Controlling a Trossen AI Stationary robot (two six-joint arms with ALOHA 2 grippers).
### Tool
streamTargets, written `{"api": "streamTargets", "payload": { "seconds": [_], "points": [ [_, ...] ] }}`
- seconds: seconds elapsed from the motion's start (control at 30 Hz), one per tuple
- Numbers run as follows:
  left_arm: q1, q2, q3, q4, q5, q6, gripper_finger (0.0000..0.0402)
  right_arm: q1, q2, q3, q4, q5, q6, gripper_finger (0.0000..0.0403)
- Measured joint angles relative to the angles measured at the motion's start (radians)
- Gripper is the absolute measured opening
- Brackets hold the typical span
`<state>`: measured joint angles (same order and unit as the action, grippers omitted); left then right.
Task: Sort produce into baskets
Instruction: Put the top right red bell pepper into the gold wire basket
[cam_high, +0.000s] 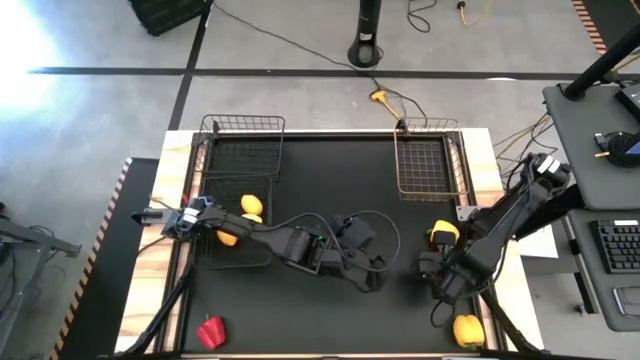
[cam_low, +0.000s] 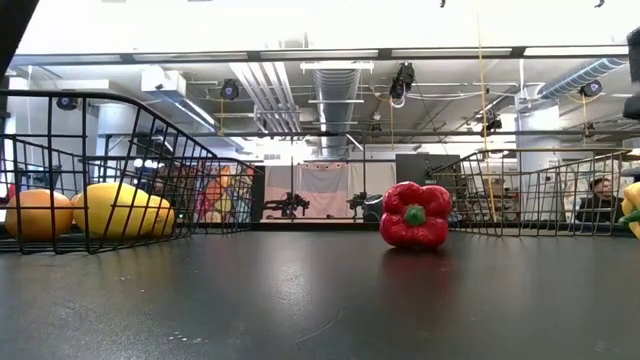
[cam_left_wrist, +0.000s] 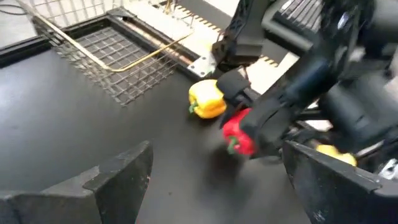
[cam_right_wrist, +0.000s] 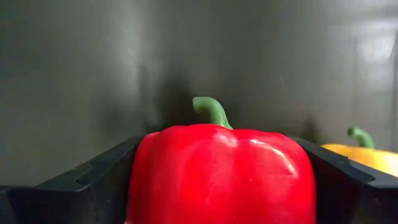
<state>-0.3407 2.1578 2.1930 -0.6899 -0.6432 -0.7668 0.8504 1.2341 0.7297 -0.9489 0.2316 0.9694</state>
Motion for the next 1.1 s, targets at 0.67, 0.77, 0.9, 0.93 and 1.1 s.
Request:
{"api": "streamTargets", "payload": {
  "seconds": [0.67, 0.77, 0.9, 0.93, 1.1],
  "points": [
    [0.121, 0.000, 0.105, -0.122, -0.040, 0.120, 0.0339, -0.240, -0.382, 0.137, 0.001, 0.269, -0.467, 0.0344],
    [0.128, 0.000, 0.106, -0.151, -0.039, 0.130, 0.0339, -0.338, -0.382, 0.160, -0.006, 0.270, -0.564, 0.0344],
    [0.139, 0.000, 0.118, -0.215, -0.040, 0.126, 0.0339, -0.481, -0.382, 0.175, -0.011, 0.269, -0.687, 0.0344],
    [0.141, 0.000, 0.130, -0.239, -0.043, 0.121, 0.0339, -0.520, -0.382, 0.178, -0.011, 0.269, -0.716, 0.0344],
    [0.152, -0.006, 0.164, -0.350, -0.056, 0.107, 0.0339, -0.721, -0.379, 0.182, -0.003, 0.268, -0.850, 0.0344]
  ]
}}
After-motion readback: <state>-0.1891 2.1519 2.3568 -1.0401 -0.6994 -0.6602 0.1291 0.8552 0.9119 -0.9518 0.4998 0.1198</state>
